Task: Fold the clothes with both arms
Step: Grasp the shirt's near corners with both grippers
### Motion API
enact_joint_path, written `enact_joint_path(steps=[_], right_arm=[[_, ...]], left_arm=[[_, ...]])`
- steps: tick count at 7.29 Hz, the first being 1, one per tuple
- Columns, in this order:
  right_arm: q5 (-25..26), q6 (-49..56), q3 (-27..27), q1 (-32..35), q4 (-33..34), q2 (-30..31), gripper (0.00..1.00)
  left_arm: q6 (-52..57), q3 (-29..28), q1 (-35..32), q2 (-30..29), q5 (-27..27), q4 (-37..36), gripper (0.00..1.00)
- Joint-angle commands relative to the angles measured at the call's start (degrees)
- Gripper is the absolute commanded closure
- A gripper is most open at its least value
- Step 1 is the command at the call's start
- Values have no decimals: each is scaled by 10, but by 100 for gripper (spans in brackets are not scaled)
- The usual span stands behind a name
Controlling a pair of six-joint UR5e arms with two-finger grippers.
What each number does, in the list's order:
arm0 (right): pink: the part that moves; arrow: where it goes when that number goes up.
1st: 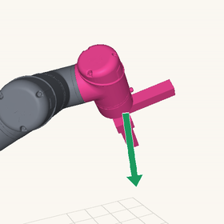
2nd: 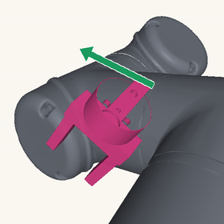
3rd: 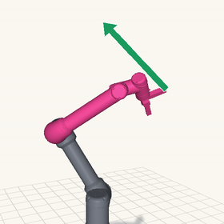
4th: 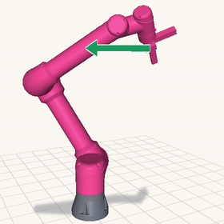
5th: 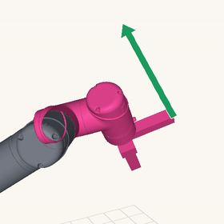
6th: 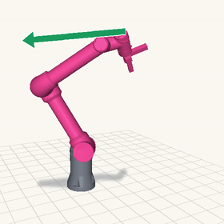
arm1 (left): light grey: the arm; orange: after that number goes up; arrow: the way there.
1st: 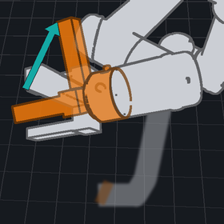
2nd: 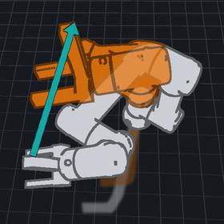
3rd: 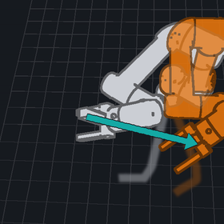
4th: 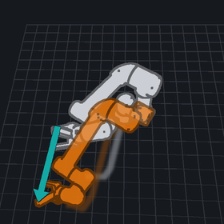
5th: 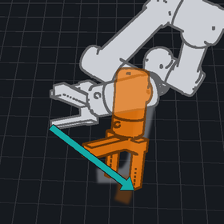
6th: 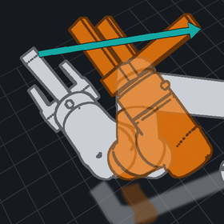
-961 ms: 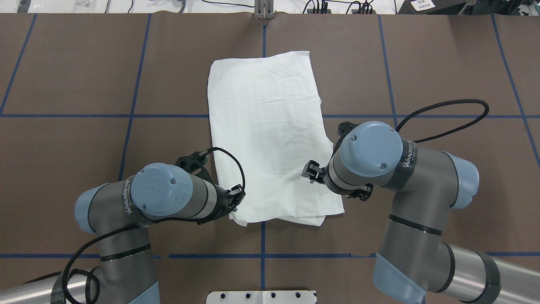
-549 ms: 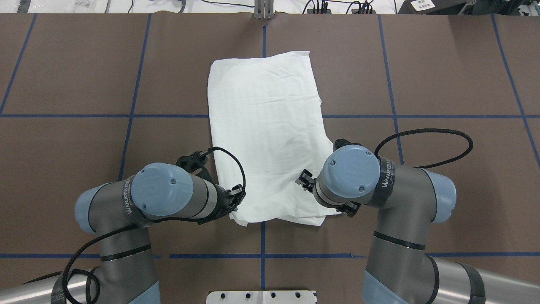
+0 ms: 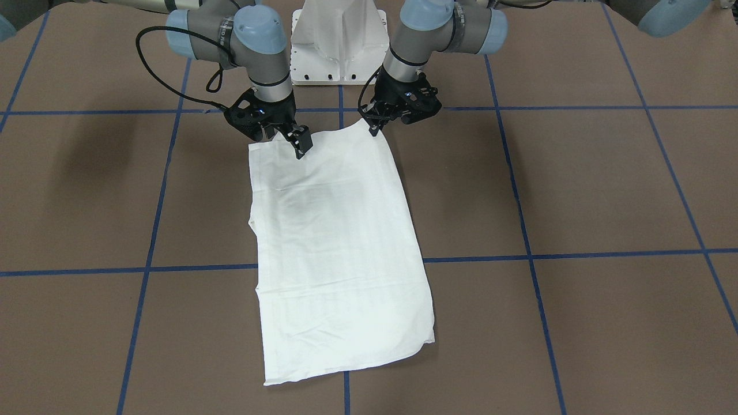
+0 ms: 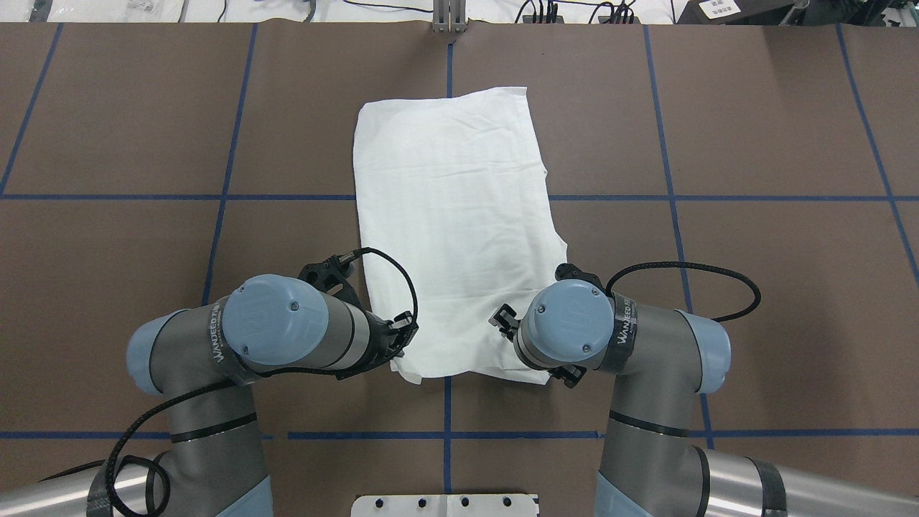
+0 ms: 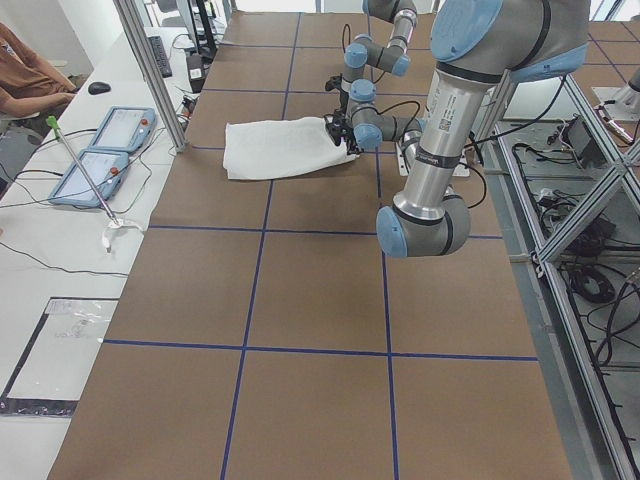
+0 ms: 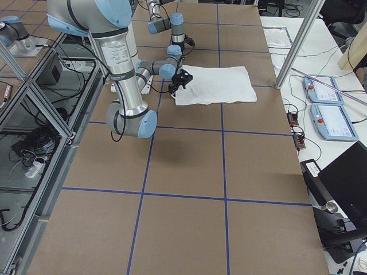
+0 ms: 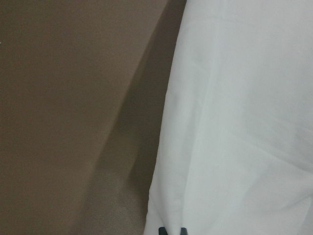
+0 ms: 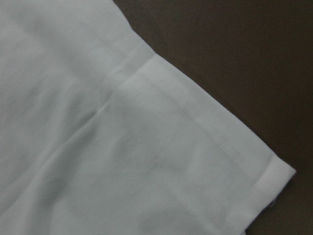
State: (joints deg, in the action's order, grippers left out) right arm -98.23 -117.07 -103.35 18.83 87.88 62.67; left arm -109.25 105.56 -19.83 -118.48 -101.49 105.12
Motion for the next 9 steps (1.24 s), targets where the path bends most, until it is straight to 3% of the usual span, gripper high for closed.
enact_joint_path(steps=[1, 9], right_arm=[[4, -2, -3, -5, 22, 4, 0], [5, -2, -13, -22, 26, 5, 0]], left_arm=[[1, 0, 0, -1, 1, 0, 100], [7, -1, -4, 0, 2, 0, 100]])
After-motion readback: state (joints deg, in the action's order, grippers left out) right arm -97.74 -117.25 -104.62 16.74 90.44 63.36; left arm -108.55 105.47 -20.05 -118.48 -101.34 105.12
